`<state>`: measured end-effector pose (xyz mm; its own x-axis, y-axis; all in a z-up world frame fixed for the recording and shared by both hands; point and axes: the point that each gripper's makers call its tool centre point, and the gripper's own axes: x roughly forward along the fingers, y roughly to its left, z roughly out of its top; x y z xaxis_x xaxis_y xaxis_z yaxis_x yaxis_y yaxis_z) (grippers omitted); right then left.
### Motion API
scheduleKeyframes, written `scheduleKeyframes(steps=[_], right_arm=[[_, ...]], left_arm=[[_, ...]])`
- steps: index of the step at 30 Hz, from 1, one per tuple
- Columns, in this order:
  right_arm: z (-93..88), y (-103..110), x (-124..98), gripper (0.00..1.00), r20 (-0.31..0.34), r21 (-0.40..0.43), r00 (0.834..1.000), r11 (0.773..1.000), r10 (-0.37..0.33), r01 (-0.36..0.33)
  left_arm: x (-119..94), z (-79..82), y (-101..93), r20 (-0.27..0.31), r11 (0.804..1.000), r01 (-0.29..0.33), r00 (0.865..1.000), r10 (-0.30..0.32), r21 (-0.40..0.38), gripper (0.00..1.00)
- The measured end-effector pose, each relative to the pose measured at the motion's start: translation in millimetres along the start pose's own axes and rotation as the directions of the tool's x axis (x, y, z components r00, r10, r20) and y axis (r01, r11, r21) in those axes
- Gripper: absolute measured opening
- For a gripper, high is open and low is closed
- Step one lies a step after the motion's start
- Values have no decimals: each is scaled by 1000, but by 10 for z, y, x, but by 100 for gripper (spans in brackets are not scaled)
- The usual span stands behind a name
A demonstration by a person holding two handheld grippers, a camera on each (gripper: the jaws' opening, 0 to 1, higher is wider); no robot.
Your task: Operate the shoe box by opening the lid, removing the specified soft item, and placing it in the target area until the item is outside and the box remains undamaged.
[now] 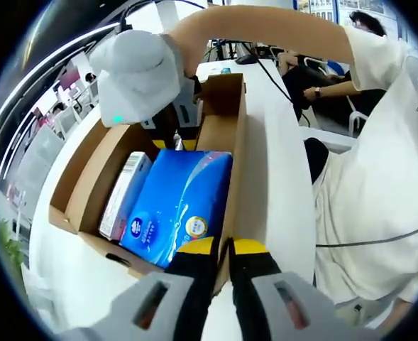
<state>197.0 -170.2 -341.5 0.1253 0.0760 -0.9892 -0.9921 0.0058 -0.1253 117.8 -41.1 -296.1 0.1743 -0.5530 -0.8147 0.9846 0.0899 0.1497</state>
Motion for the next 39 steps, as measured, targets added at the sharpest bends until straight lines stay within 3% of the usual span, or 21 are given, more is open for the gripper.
scheduleKeyframes(steps=[5, 6, 8, 10, 11, 13, 15, 17, 19, 23, 24, 25, 26, 28, 29, 30, 32, 34, 35, 37, 39], right_arm=[[-9, 39, -62, 18, 53, -10, 997, 998, -62, 63], [22, 20, -125, 18, 99, 30, 989, 993, -114, 111], [73, -30, -222, 18, 171, 99, 974, 986, -146, 131], [130, -25, -287, 18, 235, 101, 959, 985, -160, 140], [120, -50, -362, 18, 291, 147, 938, 978, -187, 150], [111, -72, -347, 18, 285, 159, 939, 975, -195, 155], [119, -90, -353, 18, 308, 228, 922, 959, -235, 168], [152, -100, -429, 18, 380, 270, 884, 946, -273, 176], [158, -106, -495, 18, 422, 303, 855, 936, -299, 178], [138, -151, -627, 18, 479, 412, 786, 891, -391, 193], [128, -156, -641, 18, 480, 429, 778, 882, -404, 193], [115, -236, -746, 18, 501, 517, 713, 831, -491, 208], [111, -235, -760, 18, 507, 519, 705, 828, -497, 211], [88, -255, -848, 18, 522, 594, 654, 784, -547, 181], [89, -252, -879, 18, 533, 602, 637, 779, -557, 176], [88, -258, -933, 18, 547, 631, 607, 760, -577, 154], [87, -244, -979, 18, 568, 635, 578, 759, -586, 145], [52, -270, -1013, 18, 564, 656, 554, 739, -613, 149], [39, -285, -1032, 18, 563, 678, 533, 722, -632, 139], [22, -268, -1017, 18, 567, 677, 530, 723, -631, 137], [-18, -298, -1031, 18, 546, 701, 513, 696, -662, 152]], left_arm=[[0, 1, 1, 1, 1000, 3, 1000, -3, 0, 7], [0, 0, 0, -1, 1000, 4, 1000, -4, 0, 7], [0, 0, 2, -2, 1000, 3, 1000, -3, -2, 7], [0, 0, 2, -1, 1000, 2, 1000, -2, -1, 7], [0, 0, 3, -1, 1000, 2, 1000, -2, -3, 7], [-1, 0, 7, 0, 1000, 5, 1000, -5, -5, 7], [1, -2, 3, -4, 1000, 5, 1000, -5, -5, 7], [1, -4, 6, -4, 1000, 4, 1000, -4, -6, 7], [2, -4, 9, 0, 1000, 4, 1000, -4, -7, 7], [3, -6, 13, -1, 1000, 6, 1000, -6, -6, 7], [3, -7, 14, -1, 1000, 6, 1000, -6, -6, 7], [4, -7, 15, -2, 1000, 7, 1000, -7, -7, 7], [4, -7, 15, -2, 1000, 6, 1000, -6, -8, 7], [4, -7, 16, 1, 1000, 4, 1000, -4, -11, 7], [4, -8, 16, 1, 1000, 3, 1000, -3, -11, 7], [4, -8, 16, 1, 1000, 2, 1000, -2, -12, 7], [4, -8, 16, 1, 1000, 2, 1000, -2, -11, 7], [5, -8, 16, -1, 1000, 3, 1000, -3, -13, 7], [5, -9, 17, -3, 1000, 4, 1000, -4, -14, 7], [5, -10, 16, -6, 1000, 6, 1000, -6, -14, 7], [5, -9, 16, -4, 1000, 7, 1000, -7, -16, 7]])
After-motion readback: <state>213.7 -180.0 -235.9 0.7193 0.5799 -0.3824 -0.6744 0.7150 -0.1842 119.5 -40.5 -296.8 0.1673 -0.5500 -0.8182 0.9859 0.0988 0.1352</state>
